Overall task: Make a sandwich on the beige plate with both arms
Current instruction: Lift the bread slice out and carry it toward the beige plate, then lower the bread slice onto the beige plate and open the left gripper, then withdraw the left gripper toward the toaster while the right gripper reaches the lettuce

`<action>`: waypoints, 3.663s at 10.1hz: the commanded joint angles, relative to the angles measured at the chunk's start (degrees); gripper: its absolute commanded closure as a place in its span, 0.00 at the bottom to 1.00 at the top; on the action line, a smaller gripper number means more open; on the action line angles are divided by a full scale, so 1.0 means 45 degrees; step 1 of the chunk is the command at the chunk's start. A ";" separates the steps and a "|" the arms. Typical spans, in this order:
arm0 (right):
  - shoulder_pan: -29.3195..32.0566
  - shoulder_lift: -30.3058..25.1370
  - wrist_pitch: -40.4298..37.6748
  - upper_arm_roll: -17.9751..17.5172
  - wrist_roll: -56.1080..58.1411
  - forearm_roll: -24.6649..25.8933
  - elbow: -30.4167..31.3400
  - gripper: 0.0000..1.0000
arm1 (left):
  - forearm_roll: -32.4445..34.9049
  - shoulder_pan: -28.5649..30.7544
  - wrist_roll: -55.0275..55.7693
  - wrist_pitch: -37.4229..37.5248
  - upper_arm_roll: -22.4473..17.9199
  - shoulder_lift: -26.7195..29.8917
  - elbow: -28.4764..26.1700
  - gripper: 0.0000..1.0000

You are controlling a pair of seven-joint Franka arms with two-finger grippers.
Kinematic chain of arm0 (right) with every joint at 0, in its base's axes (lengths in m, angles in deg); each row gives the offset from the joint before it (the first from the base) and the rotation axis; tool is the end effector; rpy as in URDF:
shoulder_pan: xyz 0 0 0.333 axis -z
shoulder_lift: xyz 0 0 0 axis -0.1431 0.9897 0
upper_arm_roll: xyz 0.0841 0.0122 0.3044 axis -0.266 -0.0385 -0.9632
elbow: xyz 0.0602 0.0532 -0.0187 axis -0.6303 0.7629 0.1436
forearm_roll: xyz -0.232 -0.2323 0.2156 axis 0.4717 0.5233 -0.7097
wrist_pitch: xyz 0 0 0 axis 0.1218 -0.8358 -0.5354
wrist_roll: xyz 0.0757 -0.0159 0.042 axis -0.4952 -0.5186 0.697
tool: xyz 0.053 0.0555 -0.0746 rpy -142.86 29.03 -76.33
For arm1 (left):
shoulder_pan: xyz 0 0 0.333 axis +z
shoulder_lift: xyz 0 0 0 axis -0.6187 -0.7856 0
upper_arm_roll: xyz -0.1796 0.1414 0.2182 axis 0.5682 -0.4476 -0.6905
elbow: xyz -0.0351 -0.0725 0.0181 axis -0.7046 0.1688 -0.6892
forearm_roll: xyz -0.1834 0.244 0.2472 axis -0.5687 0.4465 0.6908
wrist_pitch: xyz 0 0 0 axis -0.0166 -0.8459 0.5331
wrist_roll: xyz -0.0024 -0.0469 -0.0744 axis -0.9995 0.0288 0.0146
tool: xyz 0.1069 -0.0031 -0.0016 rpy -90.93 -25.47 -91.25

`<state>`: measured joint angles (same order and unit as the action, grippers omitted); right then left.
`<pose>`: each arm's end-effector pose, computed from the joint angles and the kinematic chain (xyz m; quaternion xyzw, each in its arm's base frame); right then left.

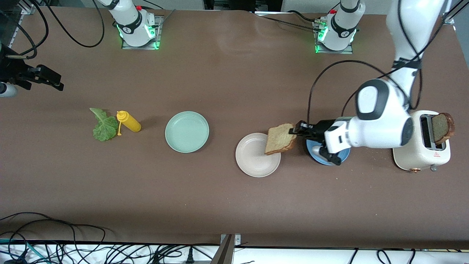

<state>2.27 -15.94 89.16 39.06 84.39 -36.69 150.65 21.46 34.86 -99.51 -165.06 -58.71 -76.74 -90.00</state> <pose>0.5521 -0.0099 0.6027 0.9998 -0.0060 -0.0187 0.0083 0.6467 -0.2179 0.3466 0.9246 -0.1165 -0.0747 0.3550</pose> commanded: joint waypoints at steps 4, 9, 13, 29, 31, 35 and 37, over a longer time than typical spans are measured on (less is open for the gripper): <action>0.0035 -0.0118 -0.0335 0.0002 -0.0118 0.0010 -0.0045 0.00 | -0.2777 -0.1301 -0.0040 -0.2019 -0.0138 -0.1542 0.0425 1.00; 0.0035 -0.0098 -0.0335 0.0002 -0.0118 0.0010 -0.0045 0.00 | -0.3368 -0.1868 -0.0058 -0.3191 -0.0157 -0.2383 0.0386 1.00; 0.0035 -0.0098 -0.0335 0.0022 -0.0118 0.0010 -0.0045 0.00 | -0.3038 -0.1948 -0.0234 -0.3643 -0.0196 -0.2872 0.0386 1.00; 0.0230 0.1912 0.1531 0.0255 0.0116 0.0186 0.1140 0.00 | 0.4592 -0.1675 0.1852 -0.2886 -0.0742 -0.1781 0.0346 0.00; 0.0231 0.1913 0.3328 0.0664 0.0291 0.0205 0.2895 0.00 | 0.4932 -0.1151 0.1934 -0.1813 -0.0899 -0.1253 0.0327 0.00; 0.0250 0.2573 0.7120 0.1525 0.3724 0.0206 0.5947 0.00 | 0.7252 0.0100 0.1992 -0.0345 -0.0978 -0.0179 0.0230 0.00; 0.0289 0.3646 0.8253 0.1720 0.5187 0.0167 0.6418 0.00 | 0.8209 0.1016 0.1915 -0.0031 -0.1017 0.0270 0.0229 0.00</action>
<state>3.54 -2.24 122.86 46.03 103.38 -36.42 178.09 55.12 37.04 -91.42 -166.77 -63.63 -78.32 -87.62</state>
